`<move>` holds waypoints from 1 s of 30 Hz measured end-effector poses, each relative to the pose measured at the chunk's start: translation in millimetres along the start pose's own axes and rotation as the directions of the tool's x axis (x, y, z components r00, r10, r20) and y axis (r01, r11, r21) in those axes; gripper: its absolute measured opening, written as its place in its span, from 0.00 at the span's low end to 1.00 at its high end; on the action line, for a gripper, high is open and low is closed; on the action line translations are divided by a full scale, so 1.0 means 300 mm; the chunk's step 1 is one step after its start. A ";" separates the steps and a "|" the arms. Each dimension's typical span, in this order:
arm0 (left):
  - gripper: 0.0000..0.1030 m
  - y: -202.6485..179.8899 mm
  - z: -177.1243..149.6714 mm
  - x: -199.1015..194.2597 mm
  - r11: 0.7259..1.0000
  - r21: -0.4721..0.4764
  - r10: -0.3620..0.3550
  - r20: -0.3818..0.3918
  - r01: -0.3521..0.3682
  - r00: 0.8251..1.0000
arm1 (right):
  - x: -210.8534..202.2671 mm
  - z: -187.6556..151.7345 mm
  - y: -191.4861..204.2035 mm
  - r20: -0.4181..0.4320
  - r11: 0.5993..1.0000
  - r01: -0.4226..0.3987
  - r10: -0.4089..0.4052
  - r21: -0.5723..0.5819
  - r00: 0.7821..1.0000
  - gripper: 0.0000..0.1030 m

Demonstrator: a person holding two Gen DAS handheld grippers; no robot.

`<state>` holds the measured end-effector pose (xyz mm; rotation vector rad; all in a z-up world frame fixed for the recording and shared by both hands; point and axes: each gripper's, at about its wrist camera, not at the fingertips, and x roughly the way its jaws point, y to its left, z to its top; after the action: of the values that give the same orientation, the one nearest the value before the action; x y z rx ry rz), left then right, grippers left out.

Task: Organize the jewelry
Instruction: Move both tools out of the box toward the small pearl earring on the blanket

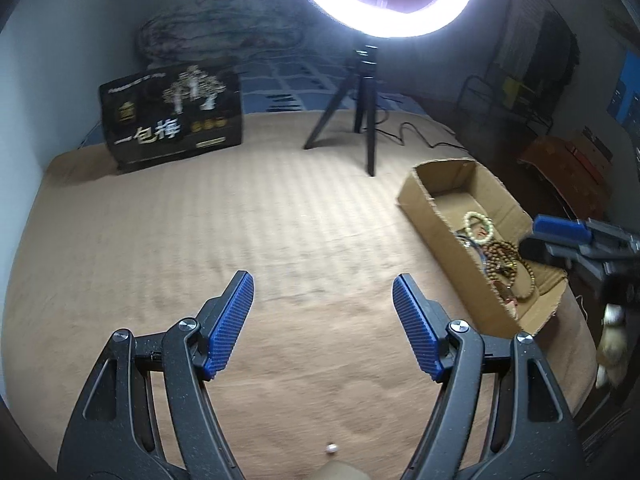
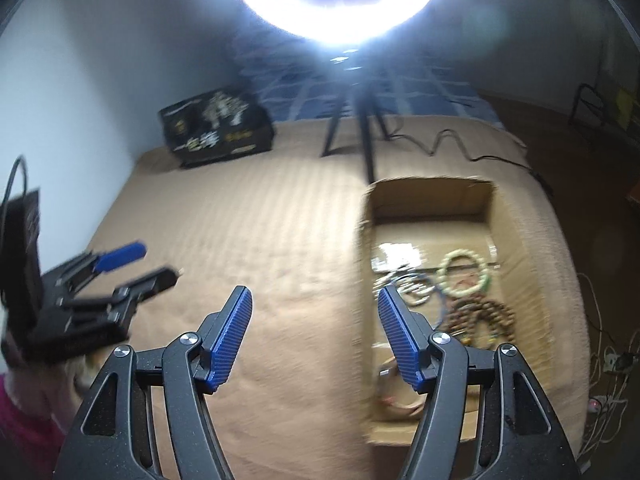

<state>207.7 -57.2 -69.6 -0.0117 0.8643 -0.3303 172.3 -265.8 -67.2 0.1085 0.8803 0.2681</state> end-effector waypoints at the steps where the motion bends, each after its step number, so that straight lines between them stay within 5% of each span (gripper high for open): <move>1: 0.72 0.020 -0.002 -0.001 1.000 -0.007 0.002 0.000 -0.002 1.000 | 0.006 -0.010 0.023 -0.001 1.000 -0.011 0.011 -0.015 1.000 0.63; 11: 0.53 0.193 -0.031 0.031 0.997 -0.076 0.016 -0.047 -0.020 0.999 | 0.089 -0.099 0.180 -0.082 0.990 -0.089 0.080 -0.114 0.993 0.63; 20: 0.41 0.302 -0.074 0.110 0.988 -0.152 0.000 -0.118 -0.018 0.993 | 0.187 -0.160 0.253 -0.217 0.976 -0.202 0.181 -0.078 0.959 0.63; 25: 0.35 0.326 -0.083 0.158 0.986 -0.167 -0.009 -0.147 -0.016 0.989 | 0.228 -0.194 0.304 -0.276 0.963 -0.263 0.238 -0.053 0.931 0.51; 30: 0.35 0.318 -0.099 0.202 0.991 -0.129 0.009 -0.170 -0.031 0.985 | 0.260 -0.239 0.350 -0.307 0.959 -0.265 0.225 -0.096 0.925 0.44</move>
<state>248.9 19.5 -147.8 -0.0983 1.0530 -0.2577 144.7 -144.5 -149.5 0.0520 1.1428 0.5906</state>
